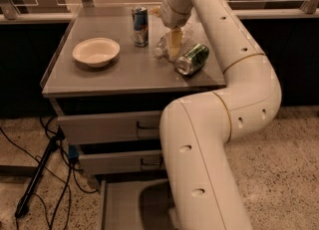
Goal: Place water bottle into bottom drawer
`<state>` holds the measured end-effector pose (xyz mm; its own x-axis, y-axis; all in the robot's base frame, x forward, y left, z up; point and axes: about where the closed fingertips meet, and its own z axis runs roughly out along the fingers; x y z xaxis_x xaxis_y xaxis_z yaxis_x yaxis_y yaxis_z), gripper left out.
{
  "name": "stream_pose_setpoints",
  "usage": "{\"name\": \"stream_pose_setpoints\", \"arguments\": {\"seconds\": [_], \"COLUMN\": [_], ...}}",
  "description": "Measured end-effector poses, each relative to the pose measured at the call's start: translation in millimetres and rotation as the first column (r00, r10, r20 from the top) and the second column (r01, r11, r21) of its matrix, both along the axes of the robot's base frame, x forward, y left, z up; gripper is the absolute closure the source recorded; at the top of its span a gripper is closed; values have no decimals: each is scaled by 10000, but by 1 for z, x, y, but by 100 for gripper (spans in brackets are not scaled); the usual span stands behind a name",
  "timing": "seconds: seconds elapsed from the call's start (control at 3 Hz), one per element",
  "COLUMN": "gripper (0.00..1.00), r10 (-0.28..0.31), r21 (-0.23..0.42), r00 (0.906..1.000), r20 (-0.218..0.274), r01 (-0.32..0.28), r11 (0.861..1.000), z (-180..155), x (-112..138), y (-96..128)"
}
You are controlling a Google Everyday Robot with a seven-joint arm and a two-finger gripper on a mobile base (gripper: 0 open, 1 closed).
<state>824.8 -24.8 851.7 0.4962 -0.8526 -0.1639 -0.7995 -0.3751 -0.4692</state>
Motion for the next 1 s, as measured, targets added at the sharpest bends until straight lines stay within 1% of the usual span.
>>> {"name": "stream_pose_setpoints", "arguments": {"seconds": [0.33,0.67,1.0], "gripper": [0,19,43], "r10": [-5,-5,-5], "r21": [74,74,75], "r00": [9999,9999,9999], "r20": [-110,-110,-110], "r01": [6,6,6], "r11": [10000,10000,10000], "z": [-7,-7,-7], "x": [0,0,1], "y": [-1,-1,-1]}}
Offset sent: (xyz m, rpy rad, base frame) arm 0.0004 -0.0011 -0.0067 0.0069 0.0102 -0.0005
